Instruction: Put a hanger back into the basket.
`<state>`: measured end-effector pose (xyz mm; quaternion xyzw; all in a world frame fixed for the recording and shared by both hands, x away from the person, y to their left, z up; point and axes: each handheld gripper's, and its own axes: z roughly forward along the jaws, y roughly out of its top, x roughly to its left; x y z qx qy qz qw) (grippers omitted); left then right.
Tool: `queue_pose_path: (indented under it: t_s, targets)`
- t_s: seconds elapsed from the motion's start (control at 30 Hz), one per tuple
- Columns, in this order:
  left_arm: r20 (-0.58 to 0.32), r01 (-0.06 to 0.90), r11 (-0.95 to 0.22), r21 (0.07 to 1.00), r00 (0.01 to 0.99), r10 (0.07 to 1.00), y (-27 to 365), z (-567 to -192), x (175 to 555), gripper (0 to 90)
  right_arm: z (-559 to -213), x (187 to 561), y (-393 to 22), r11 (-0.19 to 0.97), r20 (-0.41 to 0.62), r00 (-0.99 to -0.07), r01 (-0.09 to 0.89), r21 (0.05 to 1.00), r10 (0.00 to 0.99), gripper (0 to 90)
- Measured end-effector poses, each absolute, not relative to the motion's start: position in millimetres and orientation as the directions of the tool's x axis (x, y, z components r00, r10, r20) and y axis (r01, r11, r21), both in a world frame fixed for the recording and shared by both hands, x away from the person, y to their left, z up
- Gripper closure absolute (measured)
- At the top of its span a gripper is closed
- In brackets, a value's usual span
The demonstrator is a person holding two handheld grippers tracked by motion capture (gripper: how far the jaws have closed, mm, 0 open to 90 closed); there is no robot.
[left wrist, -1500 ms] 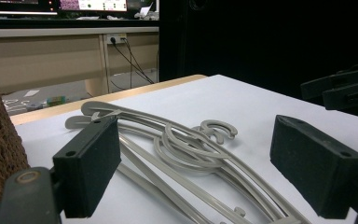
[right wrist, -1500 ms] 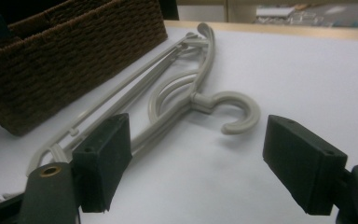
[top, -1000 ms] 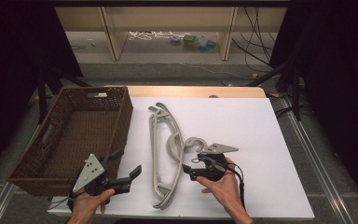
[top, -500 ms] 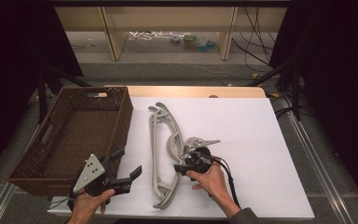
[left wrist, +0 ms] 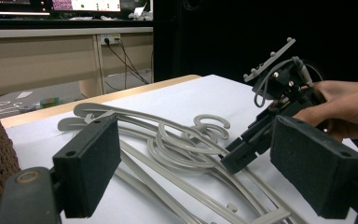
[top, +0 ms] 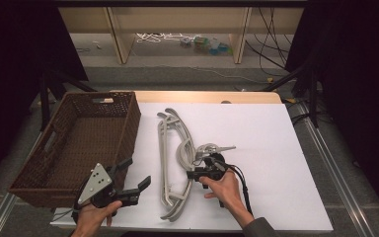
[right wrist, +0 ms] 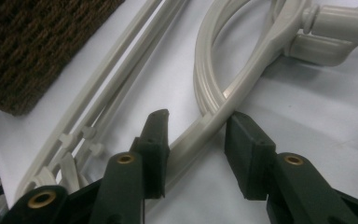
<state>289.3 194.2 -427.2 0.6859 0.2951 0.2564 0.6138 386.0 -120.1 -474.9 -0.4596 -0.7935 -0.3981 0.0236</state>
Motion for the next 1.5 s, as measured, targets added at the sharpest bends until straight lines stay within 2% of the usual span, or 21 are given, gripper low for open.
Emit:
queue_pose_path:
  t_s: [0.23,0.37,0.5,0.77,0.93,1.13,1.5]
  targets:
    - [-0.013,0.092,-0.071,0.993,0.693,0.72,194,-427,289,16.1,-473,387,-125,0.206,0.453,-0.549,0.766,0.609,0.702,63.8]
    - [-0.018,0.097,-0.069,0.993,0.692,0.722,194,-427,289,16.0,-472,386,-127,0.136,0.496,-0.526,0.768,0.626,0.691,65.8]
    - [-0.019,0.098,-0.067,0.993,0.691,0.723,194,-427,289,16.0,-473,385,-128,0.065,0.555,-0.47,0.8,0.597,0.686,67.8]
    - [-0.029,0.103,-0.059,0.993,0.689,0.724,194,-427,289,16.0,-467,383,-132,-0.06,0.605,-0.442,0.773,0.631,0.662,72.9]
    - [-0.028,0.104,-0.061,0.993,0.689,0.724,194,-427,289,16.0,-463,384,-136,-0.102,0.621,-0.451,0.752,0.651,0.641,79.7]
    - [-0.027,0.102,-0.06,0.993,0.689,0.724,194,-427,289,16.0,-456,384,-140,-0.118,0.636,-0.483,0.734,0.669,0.602,80.8]
    - [-0.021,0.094,-0.06,0.994,0.687,0.726,195,-426,289,16.0,-435,387,-150,-0.131,0.616,-0.526,0.689,0.713,0.587,81.7]
